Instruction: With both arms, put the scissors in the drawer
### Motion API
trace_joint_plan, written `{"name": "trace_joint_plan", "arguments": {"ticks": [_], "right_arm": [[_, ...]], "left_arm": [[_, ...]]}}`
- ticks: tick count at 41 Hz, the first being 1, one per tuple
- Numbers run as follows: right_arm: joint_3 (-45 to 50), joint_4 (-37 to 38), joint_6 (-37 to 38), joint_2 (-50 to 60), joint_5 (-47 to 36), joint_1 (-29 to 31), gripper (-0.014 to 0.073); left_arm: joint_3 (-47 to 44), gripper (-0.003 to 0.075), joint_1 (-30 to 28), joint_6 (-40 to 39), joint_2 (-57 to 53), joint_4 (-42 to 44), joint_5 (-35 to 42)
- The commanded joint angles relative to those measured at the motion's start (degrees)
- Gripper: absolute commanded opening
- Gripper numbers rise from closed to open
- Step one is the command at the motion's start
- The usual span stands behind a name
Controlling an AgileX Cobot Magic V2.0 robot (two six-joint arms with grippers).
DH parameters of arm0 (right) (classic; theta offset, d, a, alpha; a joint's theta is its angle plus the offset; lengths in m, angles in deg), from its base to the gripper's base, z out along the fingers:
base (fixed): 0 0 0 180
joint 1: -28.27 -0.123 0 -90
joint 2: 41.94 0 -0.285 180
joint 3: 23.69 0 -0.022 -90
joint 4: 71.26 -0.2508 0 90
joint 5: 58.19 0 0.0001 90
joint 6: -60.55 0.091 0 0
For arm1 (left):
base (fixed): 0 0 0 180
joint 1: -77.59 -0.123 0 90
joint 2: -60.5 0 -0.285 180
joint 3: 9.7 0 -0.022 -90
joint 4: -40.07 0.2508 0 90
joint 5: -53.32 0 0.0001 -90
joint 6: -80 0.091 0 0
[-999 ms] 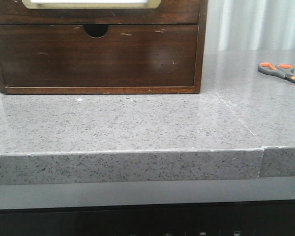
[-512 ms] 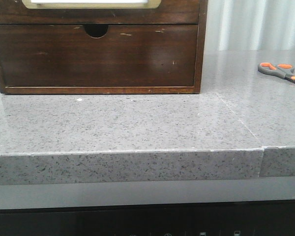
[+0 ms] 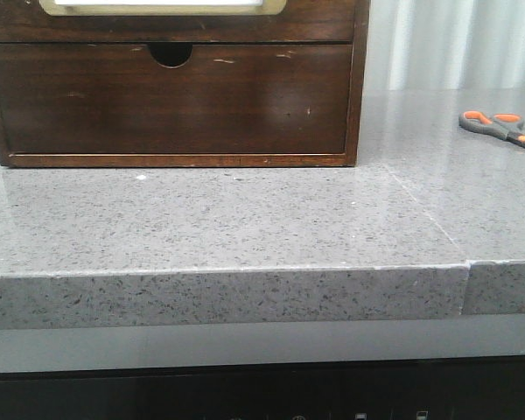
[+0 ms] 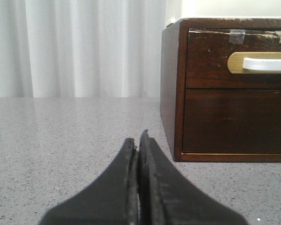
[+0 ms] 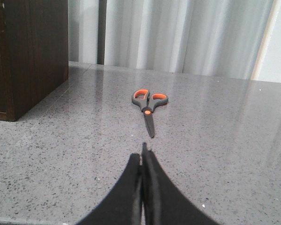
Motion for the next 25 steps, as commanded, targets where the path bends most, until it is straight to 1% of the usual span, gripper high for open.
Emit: {"name": "trace_joint_plan", "arguments": {"ticks": [1, 6, 9, 15, 20, 25], "right_arm": [[-1.72, -0.28, -0.37, 0.94, -3.65, -0.23, -0.0116], [-6.43, -0.28, -0.37, 0.94, -0.05, -0.23, -0.0116], [-10.38, -0.28, -0.37, 0.89, 3.45, -0.23, -0.0116], [-18.77, -0.28, -0.37, -1.35, 10.63, -0.23, -0.0116], [-25.71, -0.17, -0.37, -5.76, 14.85, -0.23, -0.0116], [-31.8, 0.97, -0.37, -11.53, 18.58, -0.23, -0.0116]], "left_arm": [[-1.06, -0.002, -0.04, -0.45, -1.05, -0.45, 5.4], [2.18, -0.002, -0.04, -0.45, -0.94, -0.45, 5.16], [5.45, -0.002, -0.04, -0.45, -0.83, -0.83, 3.18], [14.6, -0.002, -0.04, -0.45, 0.95, -1.36, -5.29], [23.51, -0.002, -0.04, -0.45, 4.42, -1.36, -13.14], [31.02, -0.002, -0.04, -0.45, 8.96, -1.36, -17.83]]}}
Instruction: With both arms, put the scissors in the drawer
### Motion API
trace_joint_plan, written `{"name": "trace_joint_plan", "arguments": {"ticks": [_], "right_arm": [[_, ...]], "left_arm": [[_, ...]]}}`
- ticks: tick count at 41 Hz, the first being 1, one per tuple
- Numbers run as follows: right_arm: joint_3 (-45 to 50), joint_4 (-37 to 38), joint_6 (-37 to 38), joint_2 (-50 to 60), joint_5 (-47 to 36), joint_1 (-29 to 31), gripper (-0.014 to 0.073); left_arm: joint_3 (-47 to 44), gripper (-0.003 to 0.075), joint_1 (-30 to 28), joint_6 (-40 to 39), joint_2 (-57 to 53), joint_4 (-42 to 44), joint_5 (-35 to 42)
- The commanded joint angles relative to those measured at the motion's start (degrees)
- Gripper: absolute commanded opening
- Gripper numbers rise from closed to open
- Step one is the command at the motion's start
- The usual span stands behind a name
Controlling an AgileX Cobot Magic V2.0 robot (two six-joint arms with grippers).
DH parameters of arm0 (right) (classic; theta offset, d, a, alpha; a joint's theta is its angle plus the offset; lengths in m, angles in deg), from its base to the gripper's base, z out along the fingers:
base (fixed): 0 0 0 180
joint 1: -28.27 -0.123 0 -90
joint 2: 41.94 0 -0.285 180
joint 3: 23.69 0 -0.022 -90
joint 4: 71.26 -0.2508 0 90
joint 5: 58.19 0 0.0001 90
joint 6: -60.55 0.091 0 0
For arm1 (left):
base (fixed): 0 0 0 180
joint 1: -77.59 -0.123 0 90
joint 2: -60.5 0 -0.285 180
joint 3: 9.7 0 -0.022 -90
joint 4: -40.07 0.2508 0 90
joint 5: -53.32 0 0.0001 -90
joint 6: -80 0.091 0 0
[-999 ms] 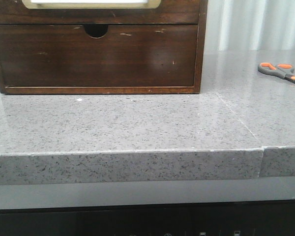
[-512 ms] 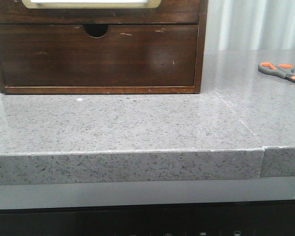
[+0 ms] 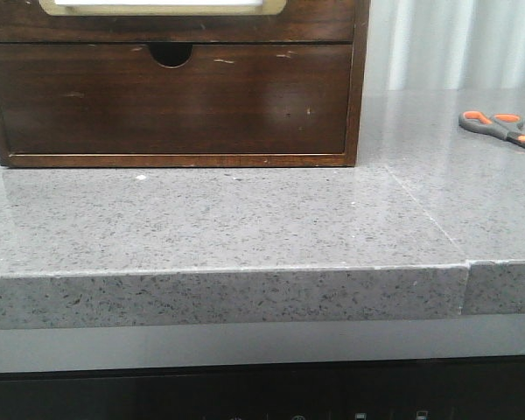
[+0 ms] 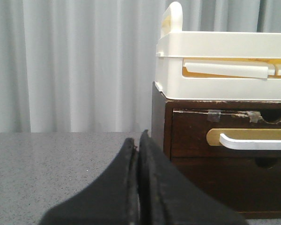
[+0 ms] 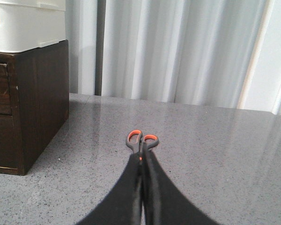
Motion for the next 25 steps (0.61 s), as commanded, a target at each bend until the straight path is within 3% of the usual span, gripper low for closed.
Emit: {"name": "trace_joint_plan", "arguments": {"ticks": [1, 10, 25], "right_arm": [[-6.51, 0.87, -0.37, -5.31, -0.47, -0.23, -0.0116], [-15.02, 0.87, -0.37, -14.48, 6.87, -0.23, -0.0116], [-16.15, 0.87, -0.37, -25.74, 12.46, -0.23, -0.0116]], "left_arm": [[6.9, -0.002, -0.04, -0.45, 4.68, -0.51, -0.17], [15.83, -0.002, -0.04, -0.45, 14.28, -0.68, -7.75], [15.64, -0.002, -0.04, -0.45, 23.92, -0.68, -15.18]]}}
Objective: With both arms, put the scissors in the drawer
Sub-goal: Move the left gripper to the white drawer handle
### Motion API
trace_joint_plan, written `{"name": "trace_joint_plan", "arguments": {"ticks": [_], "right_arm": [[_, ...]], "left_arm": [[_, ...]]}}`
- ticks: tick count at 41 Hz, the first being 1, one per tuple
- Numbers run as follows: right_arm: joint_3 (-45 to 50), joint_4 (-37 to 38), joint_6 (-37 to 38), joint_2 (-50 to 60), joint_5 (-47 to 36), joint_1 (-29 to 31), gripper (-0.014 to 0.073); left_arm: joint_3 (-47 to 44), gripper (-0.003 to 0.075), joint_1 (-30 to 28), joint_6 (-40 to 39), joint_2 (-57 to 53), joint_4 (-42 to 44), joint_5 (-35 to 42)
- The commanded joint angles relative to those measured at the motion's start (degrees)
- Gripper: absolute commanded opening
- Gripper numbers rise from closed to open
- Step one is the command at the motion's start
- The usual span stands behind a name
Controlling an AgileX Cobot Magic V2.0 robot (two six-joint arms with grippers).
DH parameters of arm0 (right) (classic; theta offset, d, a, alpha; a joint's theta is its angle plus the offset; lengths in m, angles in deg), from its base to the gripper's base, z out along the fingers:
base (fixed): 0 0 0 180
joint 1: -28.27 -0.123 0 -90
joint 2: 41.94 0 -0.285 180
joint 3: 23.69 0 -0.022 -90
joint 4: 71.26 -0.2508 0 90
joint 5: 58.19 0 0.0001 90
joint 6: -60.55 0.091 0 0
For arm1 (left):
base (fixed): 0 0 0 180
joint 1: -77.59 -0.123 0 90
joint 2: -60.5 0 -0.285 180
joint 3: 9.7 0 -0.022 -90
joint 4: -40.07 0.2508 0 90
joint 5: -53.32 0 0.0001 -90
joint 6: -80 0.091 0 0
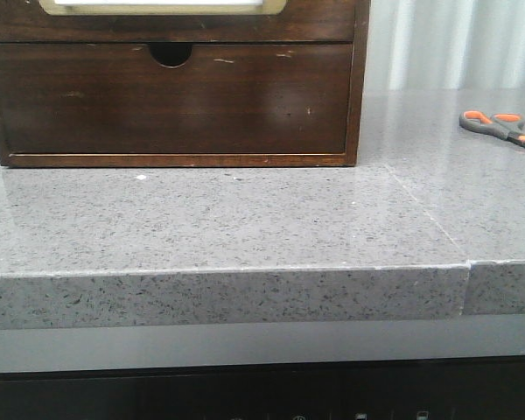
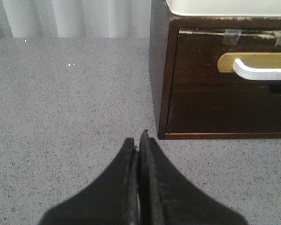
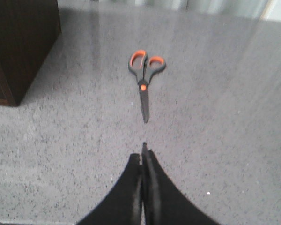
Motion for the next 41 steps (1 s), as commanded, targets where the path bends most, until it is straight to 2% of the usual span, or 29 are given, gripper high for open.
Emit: {"name": "trace_joint_plan", "arguments": {"ticks": [1, 17, 21, 23, 25, 29, 32, 35, 41], "right_arm": [[-1.93, 0.63, -0.37, -2.71, -3.23, -0.23, -0.0116], [-1.93, 0.63, -0.37, -7.6, -2.62, -0.23, -0.0116], [-1.93, 0.63, -0.42, -7.97, -1.65, -0.23, -0.0078], [-1.93, 0.63, -0.42, -7.97, -1.19, -0.23, -0.0025], [-1.93, 0.7, -0.46, -7.97, -0.81, -0.23, 0.0064], [-1.93, 1.01, -0.94, -7.97, -0.55, -0.23, 0.0321], [-1.93, 1.07, -1.07, -7.97, -0.66, -0.23, 0.0457], [-1.93, 0.79, -1.07, -7.97, -0.6, -0.23, 0.0527], [-1.93, 0.38, -1.07, -7.97, -0.35, -0.23, 0.0532]], "left_arm": [[1.47, -0.002, -0.04, -0.45, 2.37, -0.54, 2.57], [1.47, -0.002, -0.04, -0.45, 3.98, -0.54, 1.86], [1.47, -0.001, -0.04, -0.45, 3.98, -0.54, 1.86], [1.47, 0.0031, -0.04, -0.45, 3.98, -0.54, 1.86], [1.47, 0.0108, -0.04, -0.45, 3.98, -0.54, 1.86], [1.47, 0.0338, -0.04, -0.45, 3.98, -0.54, 1.86], [1.47, 0.0499, -0.04, -0.45, 3.98, -0.54, 1.86], [1.47, 0.0561, -0.04, -0.45, 3.98, -0.54, 1.97], [1.47, 0.0542, -0.04, -0.45, 5.27, -5.57, 3.78]]}}
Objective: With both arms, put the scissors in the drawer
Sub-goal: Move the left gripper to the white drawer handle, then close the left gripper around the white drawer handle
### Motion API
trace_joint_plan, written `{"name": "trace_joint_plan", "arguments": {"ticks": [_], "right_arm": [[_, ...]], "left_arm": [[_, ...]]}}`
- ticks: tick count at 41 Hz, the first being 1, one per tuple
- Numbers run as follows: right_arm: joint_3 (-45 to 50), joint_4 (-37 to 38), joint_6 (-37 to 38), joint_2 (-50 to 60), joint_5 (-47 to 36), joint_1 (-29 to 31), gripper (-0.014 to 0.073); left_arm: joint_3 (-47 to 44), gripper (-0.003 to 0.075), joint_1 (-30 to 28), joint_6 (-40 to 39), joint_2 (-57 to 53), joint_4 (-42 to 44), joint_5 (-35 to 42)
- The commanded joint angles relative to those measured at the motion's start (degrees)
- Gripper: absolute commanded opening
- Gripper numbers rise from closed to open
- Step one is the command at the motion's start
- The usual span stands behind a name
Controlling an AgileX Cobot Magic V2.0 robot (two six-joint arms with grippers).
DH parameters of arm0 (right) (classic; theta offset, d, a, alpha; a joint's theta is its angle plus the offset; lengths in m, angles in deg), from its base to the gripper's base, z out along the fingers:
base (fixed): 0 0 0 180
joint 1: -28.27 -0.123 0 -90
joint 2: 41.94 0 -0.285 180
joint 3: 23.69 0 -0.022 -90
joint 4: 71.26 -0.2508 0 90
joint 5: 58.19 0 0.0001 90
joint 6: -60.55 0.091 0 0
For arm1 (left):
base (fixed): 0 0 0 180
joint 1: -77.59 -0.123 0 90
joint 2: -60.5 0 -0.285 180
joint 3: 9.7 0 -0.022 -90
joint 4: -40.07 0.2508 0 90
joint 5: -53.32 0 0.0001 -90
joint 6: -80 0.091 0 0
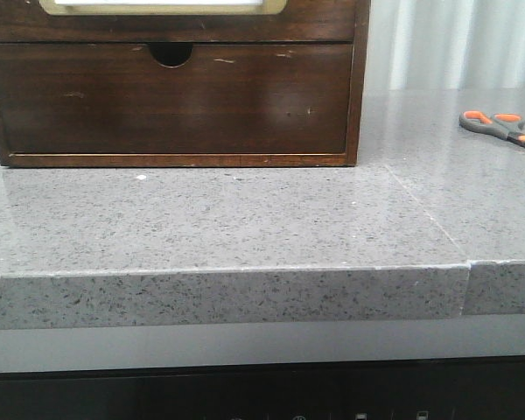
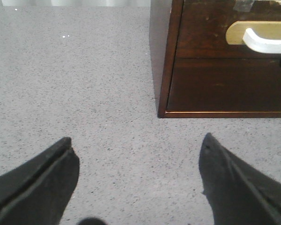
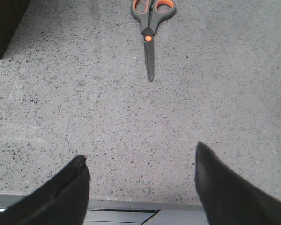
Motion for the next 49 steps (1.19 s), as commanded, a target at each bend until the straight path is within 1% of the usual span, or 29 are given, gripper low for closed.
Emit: {"name": "trace_joint_plan", "arguments": {"ticks": [1, 8, 14, 15, 17, 19, 22, 29, 35, 40, 49], "right_arm": [[-1.93, 0.08, -0.75, -0.3, -3.13, -0.23, 0.0532], [-1.93, 0.08, -0.75, -0.3, -3.13, -0.23, 0.0532], [-1.93, 0.08, -0.75, -0.3, -3.13, -0.23, 0.0532], [-1.93, 0.08, -0.75, -0.3, -3.13, -0.23, 0.0532], [-1.93, 0.08, -0.75, -0.3, -3.13, -0.23, 0.0532], [-1.93, 0.08, -0.75, -0.3, -3.13, -0.23, 0.0532], [-1.93, 0.08, -0.75, -0.3, -3.13, -0.23, 0.0532], [-1.93, 0.08, -0.75, -0.3, -3.13, -0.23, 0.0532], [-1.93, 0.08, -0.75, -0.3, -3.13, -0.23, 0.0532], [-1.93, 0.08, -0.75, -0.3, -3.13, -0.23, 0.0532], [-1.93, 0.08, -0.75, -0.3, -3.13, -0.23, 0.0532]], "left_arm": [[1.57, 0.0542, -0.04, -0.45, 1.97, -5.73, 5.61], [1.57, 0.0542, -0.04, 0.08, 6.9, -21.43, 7.74], [1.57, 0.0542, -0.04, 5.65, 13.0, -35.92, 8.8], [1.57, 0.0542, -0.04, 6.98, 14.2, -40.09, 8.68], [1.57, 0.0542, -0.04, 9.92, 16.14, -45.58, 8.53], [1.57, 0.0542, -0.04, 13.96, 17.98, -53.21, 8.11], [1.57, 0.0542, -0.04, 21.34, 21.06, -63.69, 7.18], [1.57, 0.0542, -0.04, 37.16, 27.25, -84.25, 3.13], [1.57, 0.0542, -0.04, 45.48, 31.94, -94.94, -1.27], [1.68, 0.0533, -0.04, 50.9, 35.36, -101.38, -4.27], [5.05, 0.0458, -0.04, 51.36, 41.91, -102.13, -9.39]]}}
